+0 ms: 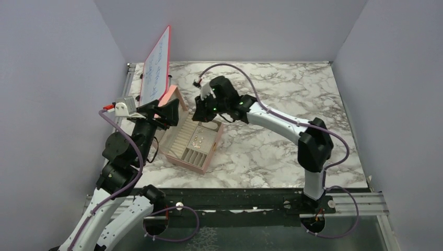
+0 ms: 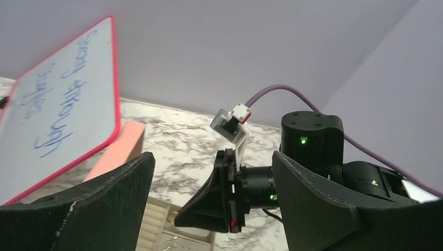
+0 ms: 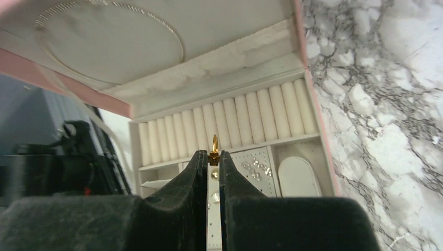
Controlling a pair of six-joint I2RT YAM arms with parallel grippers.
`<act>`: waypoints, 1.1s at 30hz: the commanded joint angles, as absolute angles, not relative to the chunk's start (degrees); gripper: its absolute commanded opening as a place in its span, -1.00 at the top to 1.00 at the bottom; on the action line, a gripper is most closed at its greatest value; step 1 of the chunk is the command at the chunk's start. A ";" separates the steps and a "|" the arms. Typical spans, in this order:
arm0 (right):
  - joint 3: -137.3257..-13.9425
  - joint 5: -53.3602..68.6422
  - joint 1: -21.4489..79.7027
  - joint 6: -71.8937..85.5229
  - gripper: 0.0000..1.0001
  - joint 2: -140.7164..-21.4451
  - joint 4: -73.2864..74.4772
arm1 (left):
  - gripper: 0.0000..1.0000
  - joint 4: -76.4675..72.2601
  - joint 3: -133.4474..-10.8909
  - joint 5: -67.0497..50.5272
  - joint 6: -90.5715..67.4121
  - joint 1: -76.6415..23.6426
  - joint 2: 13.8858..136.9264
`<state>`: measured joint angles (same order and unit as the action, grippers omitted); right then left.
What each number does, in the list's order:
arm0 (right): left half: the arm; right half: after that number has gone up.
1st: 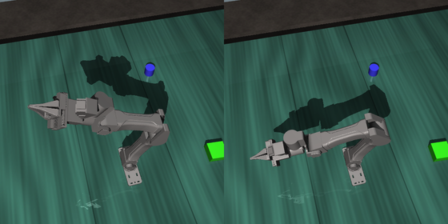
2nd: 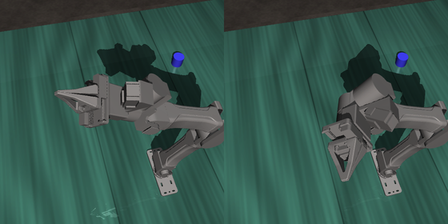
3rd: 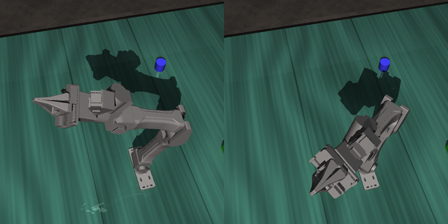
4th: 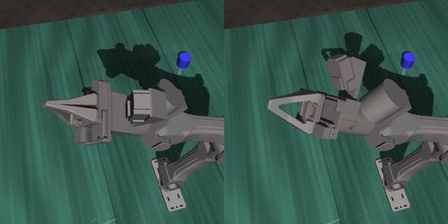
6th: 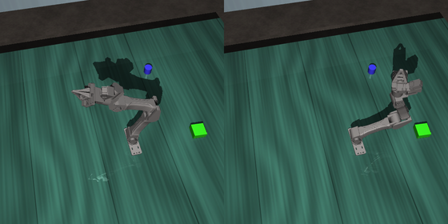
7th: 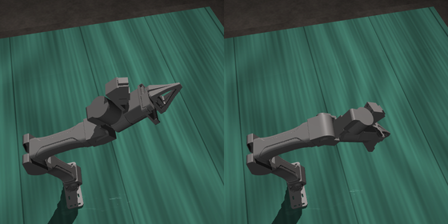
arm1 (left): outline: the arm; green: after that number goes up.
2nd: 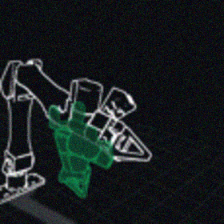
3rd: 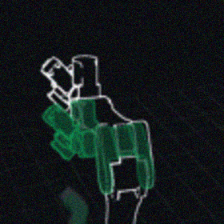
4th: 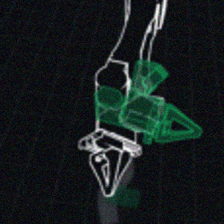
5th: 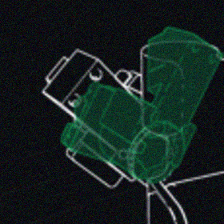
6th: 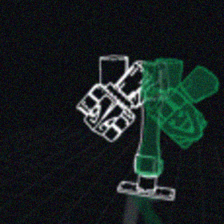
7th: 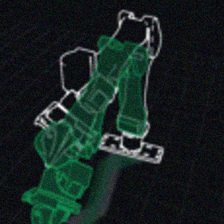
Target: Organize the mixed jewelry
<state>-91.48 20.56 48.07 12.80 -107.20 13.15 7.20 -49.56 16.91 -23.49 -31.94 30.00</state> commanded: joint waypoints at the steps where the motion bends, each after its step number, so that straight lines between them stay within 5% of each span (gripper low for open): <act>1: -100.33 12.81 51.52 2.64 0.99 -115.68 24.24 | -0.67 11.30 -48.91 24.77 -17.49 -31.73 28.92; 33: -120.24 11.33 52.29 -10.74 0.99 -134.02 37.49 | -0.67 13.16 -45.63 32.65 -16.61 -31.71 23.89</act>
